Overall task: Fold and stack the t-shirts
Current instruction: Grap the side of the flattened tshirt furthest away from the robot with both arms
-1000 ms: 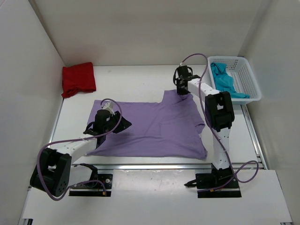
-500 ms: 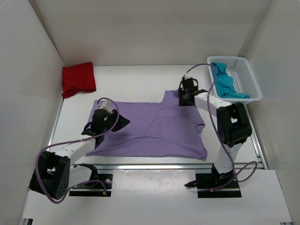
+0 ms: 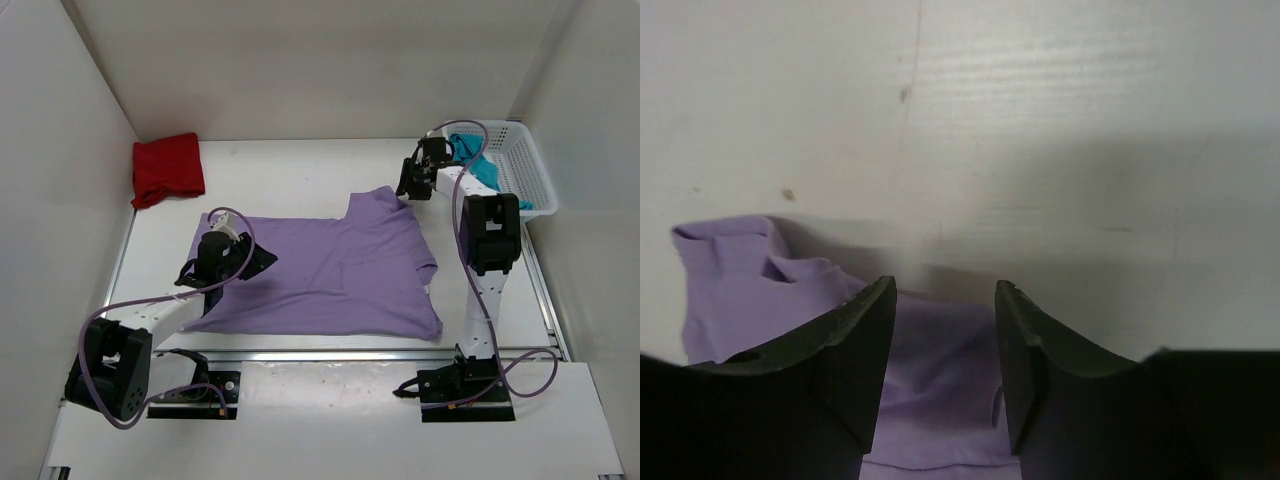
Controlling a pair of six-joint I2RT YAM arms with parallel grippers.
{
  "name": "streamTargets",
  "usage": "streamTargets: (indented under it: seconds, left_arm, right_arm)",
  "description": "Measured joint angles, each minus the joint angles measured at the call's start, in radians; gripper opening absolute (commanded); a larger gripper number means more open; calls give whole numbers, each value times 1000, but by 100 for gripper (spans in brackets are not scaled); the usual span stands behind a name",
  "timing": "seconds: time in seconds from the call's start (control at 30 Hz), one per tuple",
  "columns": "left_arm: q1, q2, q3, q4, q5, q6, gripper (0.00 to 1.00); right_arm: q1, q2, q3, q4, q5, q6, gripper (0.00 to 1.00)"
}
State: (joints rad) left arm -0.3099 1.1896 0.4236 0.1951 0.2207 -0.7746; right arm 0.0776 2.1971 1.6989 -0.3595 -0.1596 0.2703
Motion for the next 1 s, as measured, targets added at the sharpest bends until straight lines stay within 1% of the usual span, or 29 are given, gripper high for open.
streamTargets:
  seconds: [0.13, 0.2, 0.23, 0.33, 0.37, 0.5, 0.57, 0.6, 0.67, 0.77, 0.87, 1.0]
  left_arm:
    - [0, 7, 0, 5, 0, -2, 44]
    - [-3, 12, 4, 7, 0, -5, 44]
    - [-5, 14, 6, 8, 0, -5, 44]
    - [-10, 14, 15, 9, 0, -5, 43]
    - [-9, 14, 15, 11, 0, -5, 44]
    - [-8, 14, 15, 15, 0, -6, 43]
    - [-8, 14, 15, 16, 0, -8, 44]
    - [-8, 14, 15, 15, 1, -8, 42]
    - [-8, 14, 15, 16, 0, -9, 43]
    - [-8, 14, 15, 16, 0, -9, 43]
    - [0, 14, 15, 19, 2, -13, 43]
    - [26, 15, 15, 25, 3, -26, 43]
  right_arm:
    - [0, 24, -14, -25, -15, 24, 40]
    - [0, 20, -31, -19, -32, 42, 42]
    - [0, 18, -35, -15, -46, 45, 45]
    - [-2, 12, -48, -5, -95, 59, 47]
    - [-2, 5, -61, 2, -111, 63, 45]
    - [-2, -13, -99, -9, -176, 71, 18]
    - [-4, -13, -103, -11, -210, 74, 7]
    - [-5, -13, -106, -7, -225, 79, 5]
    - [-5, -13, -110, 7, -239, 85, 0]
    - [0, -22, -125, 40, -237, 93, 0]
    - [2, -64, -173, 93, -205, 98, 0]
    - [15, -168, -270, 162, -92, 98, 0]
